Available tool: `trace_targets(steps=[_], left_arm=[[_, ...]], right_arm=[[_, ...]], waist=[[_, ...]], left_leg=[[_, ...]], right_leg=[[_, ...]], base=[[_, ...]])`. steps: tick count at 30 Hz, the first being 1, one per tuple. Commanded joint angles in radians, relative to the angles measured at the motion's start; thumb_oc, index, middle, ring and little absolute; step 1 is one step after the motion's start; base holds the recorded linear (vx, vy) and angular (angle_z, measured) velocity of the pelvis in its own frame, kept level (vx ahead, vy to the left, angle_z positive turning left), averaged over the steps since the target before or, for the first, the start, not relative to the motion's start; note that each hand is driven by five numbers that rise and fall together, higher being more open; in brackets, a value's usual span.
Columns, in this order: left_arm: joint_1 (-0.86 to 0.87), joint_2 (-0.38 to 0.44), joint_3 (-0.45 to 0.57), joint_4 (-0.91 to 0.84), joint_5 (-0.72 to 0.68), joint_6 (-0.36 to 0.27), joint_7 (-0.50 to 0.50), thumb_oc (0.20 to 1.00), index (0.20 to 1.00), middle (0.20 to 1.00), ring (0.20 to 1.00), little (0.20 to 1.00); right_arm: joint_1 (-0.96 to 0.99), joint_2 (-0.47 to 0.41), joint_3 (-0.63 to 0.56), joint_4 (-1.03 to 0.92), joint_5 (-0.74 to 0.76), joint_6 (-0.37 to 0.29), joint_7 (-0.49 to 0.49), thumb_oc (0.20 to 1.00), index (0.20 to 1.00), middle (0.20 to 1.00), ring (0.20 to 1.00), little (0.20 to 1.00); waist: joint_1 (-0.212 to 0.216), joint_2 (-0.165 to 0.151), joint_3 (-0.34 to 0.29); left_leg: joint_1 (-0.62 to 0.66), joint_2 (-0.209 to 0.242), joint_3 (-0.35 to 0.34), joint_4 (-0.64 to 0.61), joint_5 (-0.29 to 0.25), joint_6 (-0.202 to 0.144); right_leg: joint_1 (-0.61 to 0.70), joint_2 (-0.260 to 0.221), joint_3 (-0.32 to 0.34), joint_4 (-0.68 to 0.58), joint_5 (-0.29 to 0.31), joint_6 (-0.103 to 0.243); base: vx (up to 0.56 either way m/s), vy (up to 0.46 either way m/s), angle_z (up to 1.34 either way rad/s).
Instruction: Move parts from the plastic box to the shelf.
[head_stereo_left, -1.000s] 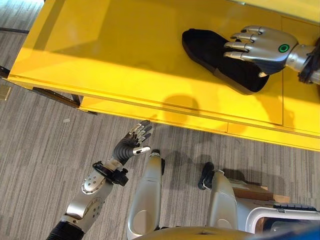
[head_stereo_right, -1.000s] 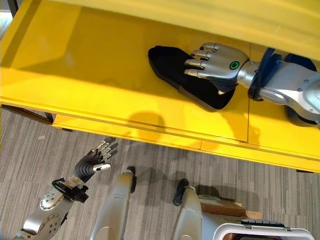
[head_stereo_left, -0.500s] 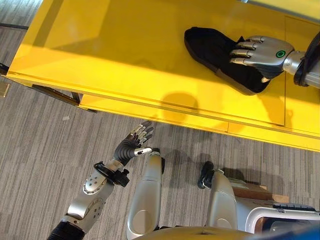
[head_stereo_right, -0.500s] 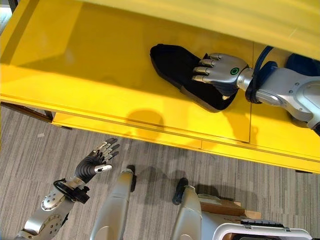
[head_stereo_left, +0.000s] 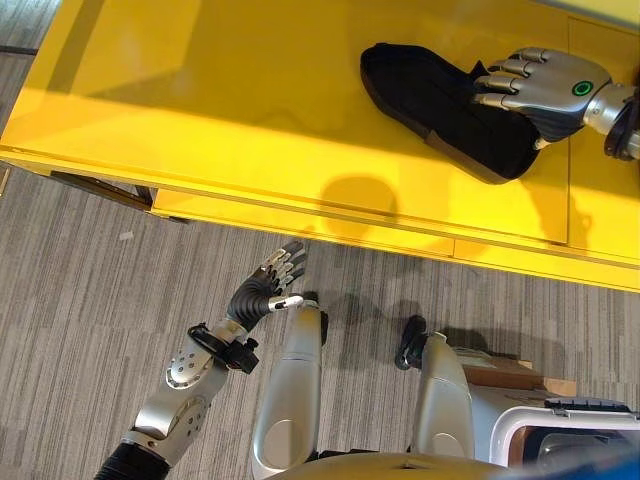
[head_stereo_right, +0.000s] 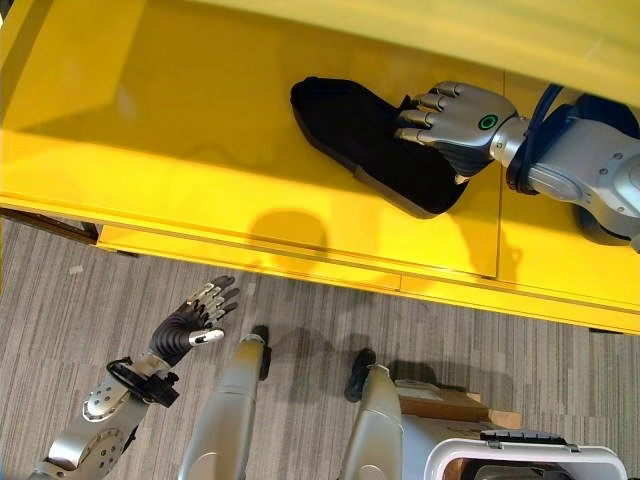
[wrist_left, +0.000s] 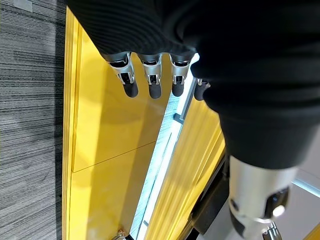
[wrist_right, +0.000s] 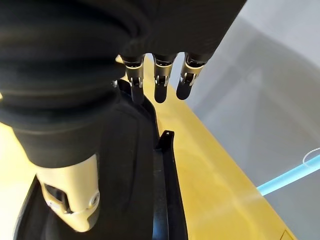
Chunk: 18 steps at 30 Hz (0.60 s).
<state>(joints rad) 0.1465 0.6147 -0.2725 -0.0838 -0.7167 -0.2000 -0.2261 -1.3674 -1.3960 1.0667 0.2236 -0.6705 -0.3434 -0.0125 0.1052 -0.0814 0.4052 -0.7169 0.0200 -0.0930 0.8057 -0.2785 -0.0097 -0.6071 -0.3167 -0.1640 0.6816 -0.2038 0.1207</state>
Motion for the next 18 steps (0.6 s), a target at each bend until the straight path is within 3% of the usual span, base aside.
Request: trace_targets(steps=[1, 13, 14, 16, 17, 18], left_arm=[[0.053, 0.015, 0.013, -0.05, 0.019, -0.032, -0.023, 1.0, 1.0, 1.0, 1.0, 1.0], [0.064, 0.016, 0.018, -0.055, 0.024, -0.032, -0.025, 1.0, 1.0, 1.0, 1.0, 1.0], [0.064, 0.016, 0.018, -0.053, 0.024, -0.031, -0.025, 1.0, 1.0, 1.0, 1.0, 1.0], [0.063, 0.018, 0.018, -0.054, 0.024, -0.031, -0.024, 1.0, 1.0, 1.0, 1.0, 1.0], [0.061, 0.017, 0.017, -0.052, 0.024, -0.031, -0.024, 1.0, 1.0, 1.0, 1.0, 1.0], [0.061, 0.018, 0.017, -0.053, 0.024, -0.031, -0.025, 1.0, 1.0, 1.0, 1.0, 1.0]], right_arm=[[-0.011, -0.08, -0.013, 0.02, 0.022, 0.034, -0.018, 1.0, 1.0, 1.0, 1.0, 1.0], [0.082, -0.075, -0.056, 0.016, 0.026, 0.027, 0.018, 1.0, 1.0, 1.0, 1.0, 1.0], [0.085, -0.076, -0.056, 0.015, 0.026, 0.025, 0.019, 1.0, 1.0, 1.0, 1.0, 1.0], [0.086, -0.077, -0.054, 0.014, 0.027, 0.025, 0.022, 1.0, 1.0, 1.0, 1.0, 1.0], [0.095, -0.073, -0.055, 0.018, 0.029, 0.024, 0.025, 1.0, 1.0, 1.0, 1.0, 1.0], [0.096, -0.074, -0.057, 0.019, 0.029, 0.024, 0.024, 1.0, 1.0, 1.0, 1.0, 1.0]], waist=[[0.013, 0.01, -0.048], [0.017, 0.013, -0.041], [0.016, 0.012, -0.043], [0.017, 0.013, -0.037], [0.015, 0.012, -0.039], [0.016, 0.013, -0.035]], left_leg=[[0.003, 0.062, -0.062, -0.052, 0.08, -0.062], [-0.005, 0.062, -0.061, -0.045, 0.08, -0.062], [0.003, 0.065, -0.063, -0.035, 0.05, -0.066], [-0.01, 0.061, -0.062, -0.038, 0.078, -0.062], [-0.002, 0.064, -0.064, -0.029, 0.049, -0.065], [-0.011, 0.062, -0.063, -0.036, 0.078, -0.062]], right_leg=[[-0.022, 0.002, 0.063, 0.152, -0.012, 0.004], [-0.03, 0.001, 0.061, 0.166, -0.018, 0.004], [-0.023, 0.004, 0.065, 0.179, -0.045, 0.01], [-0.033, 0.002, 0.062, 0.173, -0.021, 0.003], [-0.025, 0.006, 0.067, 0.181, -0.046, 0.009], [-0.033, 0.004, 0.063, 0.172, -0.021, 0.002]], base=[[0.0, 0.0, 0.0], [0.01, -0.002, 0.0], [0.0, 0.0, 0.0], [0.0, 0.0, 0.0], [-0.01, -0.002, 0.04], [0.08, -0.023, 0.0]])
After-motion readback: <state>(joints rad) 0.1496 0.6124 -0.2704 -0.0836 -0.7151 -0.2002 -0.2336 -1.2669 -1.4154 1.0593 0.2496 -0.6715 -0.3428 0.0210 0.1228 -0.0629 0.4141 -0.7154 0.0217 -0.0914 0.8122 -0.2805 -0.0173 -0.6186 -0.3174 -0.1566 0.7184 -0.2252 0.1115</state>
